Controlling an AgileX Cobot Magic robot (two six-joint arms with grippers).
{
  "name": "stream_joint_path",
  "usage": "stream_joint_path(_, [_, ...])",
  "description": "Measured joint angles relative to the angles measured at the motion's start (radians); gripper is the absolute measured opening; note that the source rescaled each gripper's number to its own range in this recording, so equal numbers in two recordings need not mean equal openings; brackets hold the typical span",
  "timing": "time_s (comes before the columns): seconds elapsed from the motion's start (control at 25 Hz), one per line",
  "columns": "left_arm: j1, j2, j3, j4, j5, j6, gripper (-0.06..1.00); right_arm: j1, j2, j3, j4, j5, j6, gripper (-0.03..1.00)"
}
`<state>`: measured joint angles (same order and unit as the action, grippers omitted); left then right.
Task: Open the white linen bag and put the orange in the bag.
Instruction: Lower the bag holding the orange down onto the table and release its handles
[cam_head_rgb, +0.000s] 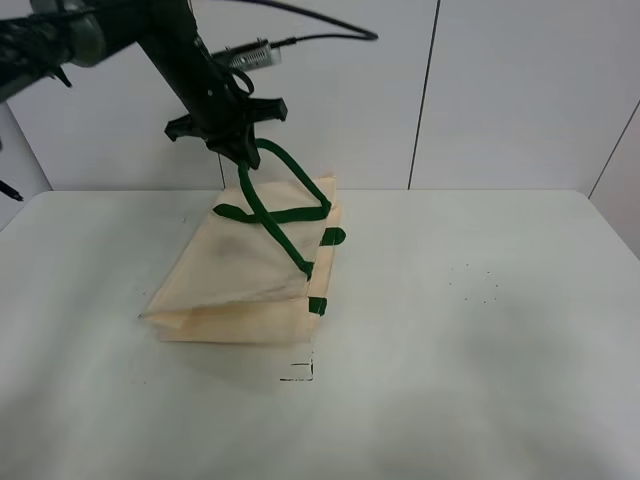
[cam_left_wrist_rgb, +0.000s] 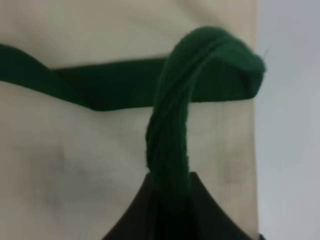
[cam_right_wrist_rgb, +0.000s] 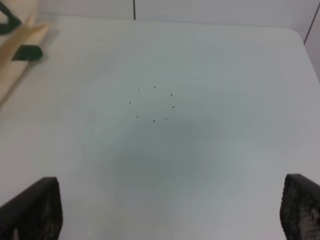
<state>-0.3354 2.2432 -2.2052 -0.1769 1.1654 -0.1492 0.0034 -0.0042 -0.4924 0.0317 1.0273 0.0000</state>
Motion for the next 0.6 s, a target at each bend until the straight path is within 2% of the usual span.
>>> stream_joint_path(0.08, [-0.008,0.034,0.000,-0.002,-0.011,0.011,0.07,0.001,0.000,0.000,0.000,0.000,0.000,1.00])
stream_joint_path(0.12, [-0.009,0.043,0.000,-0.005,-0.016,0.014,0.14,0.002,0.000,0.000,0.000,0.000,0.000,1.00])
stream_joint_path(0.2, [-0.009,0.047,0.000,-0.006,-0.028,0.017,0.34,0.002,0.000,0.000,0.000,0.000,0.000,1.00])
stream_joint_path(0.32, [-0.009,0.046,0.000,0.002,-0.034,0.018,0.72,0.002,0.000,0.000,0.000,0.000,0.000,1.00])
stream_joint_path(0.44, [-0.009,0.046,0.000,0.071,-0.028,0.019,0.84,0.002,0.000,0.000,0.000,0.000,0.000,1.00])
stream_joint_path(0.6, [-0.009,0.046,0.000,0.207,0.004,0.000,0.88,0.002,0.000,0.000,0.000,0.000,0.000,1.00])
